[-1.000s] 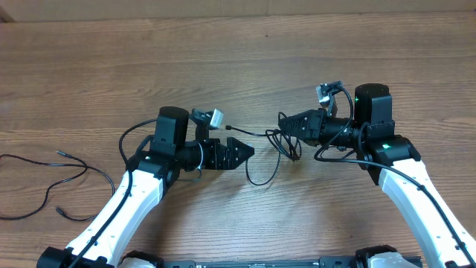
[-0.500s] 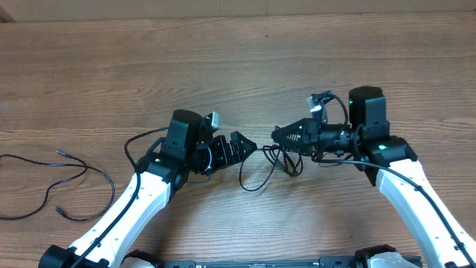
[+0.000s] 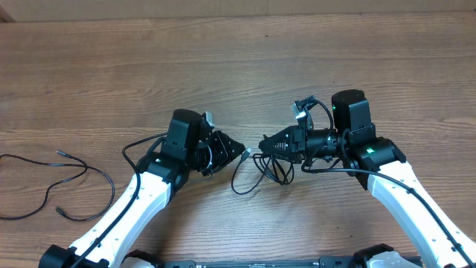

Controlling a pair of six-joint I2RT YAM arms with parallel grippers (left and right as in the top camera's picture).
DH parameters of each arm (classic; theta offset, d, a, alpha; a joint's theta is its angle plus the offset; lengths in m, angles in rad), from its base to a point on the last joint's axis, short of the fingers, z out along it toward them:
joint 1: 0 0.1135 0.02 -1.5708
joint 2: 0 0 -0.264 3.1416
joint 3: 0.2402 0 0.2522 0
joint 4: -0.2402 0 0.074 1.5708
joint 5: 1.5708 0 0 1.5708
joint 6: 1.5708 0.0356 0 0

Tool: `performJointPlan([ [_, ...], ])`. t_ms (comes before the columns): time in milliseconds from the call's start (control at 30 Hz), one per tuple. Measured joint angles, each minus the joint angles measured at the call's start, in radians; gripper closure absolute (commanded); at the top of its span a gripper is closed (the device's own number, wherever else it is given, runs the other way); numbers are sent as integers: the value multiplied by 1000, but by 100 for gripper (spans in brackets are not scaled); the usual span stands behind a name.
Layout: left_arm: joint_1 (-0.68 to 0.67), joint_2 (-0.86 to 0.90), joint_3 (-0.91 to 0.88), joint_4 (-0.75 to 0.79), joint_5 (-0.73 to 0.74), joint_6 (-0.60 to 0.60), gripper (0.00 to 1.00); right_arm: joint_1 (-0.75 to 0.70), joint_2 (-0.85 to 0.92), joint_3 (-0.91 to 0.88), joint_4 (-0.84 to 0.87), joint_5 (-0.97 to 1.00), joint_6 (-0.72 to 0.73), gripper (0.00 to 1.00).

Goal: Untangle cables

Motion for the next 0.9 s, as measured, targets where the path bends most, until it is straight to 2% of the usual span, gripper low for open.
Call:
performJointPlan([
  [233,-5,3,0,-148,-55,80,96,2,0,0,-25,55,0,92],
  [400,-5,3,0,-159,-124,95,96,53,0,2,-158,299,-2,66],
  [433,-5,3,0,-164,-151,94,96,72,0,2,-189,365,-2,53],
  [500,-5,3,0,-173,-187,92,95,108,0,3,-233,488,2,43],
  [567,-5,4,0,-185,-240,88,81,139,0,3,-278,601,2,37],
  [600,-5,4,0,-187,-256,83,69,145,0,3,-289,624,-1,35],
  [633,-4,4,0,-192,-274,82,51,153,1,3,-308,666,0,34],
  [667,-5,4,0,-195,-287,82,28,159,4,3,-316,693,-1,32],
  [733,-5,4,0,-208,-314,74,6,164,16,3,-318,729,-1,28],
  [767,-4,5,0,-217,-332,70,2,164,28,3,-318,743,0,25],
  [833,-5,5,0,-236,-359,70,1,164,44,-3,-315,756,-1,22],
  [900,-5,5,0,-255,-384,68,11,164,66,-16,-315,764,-2,18],
])
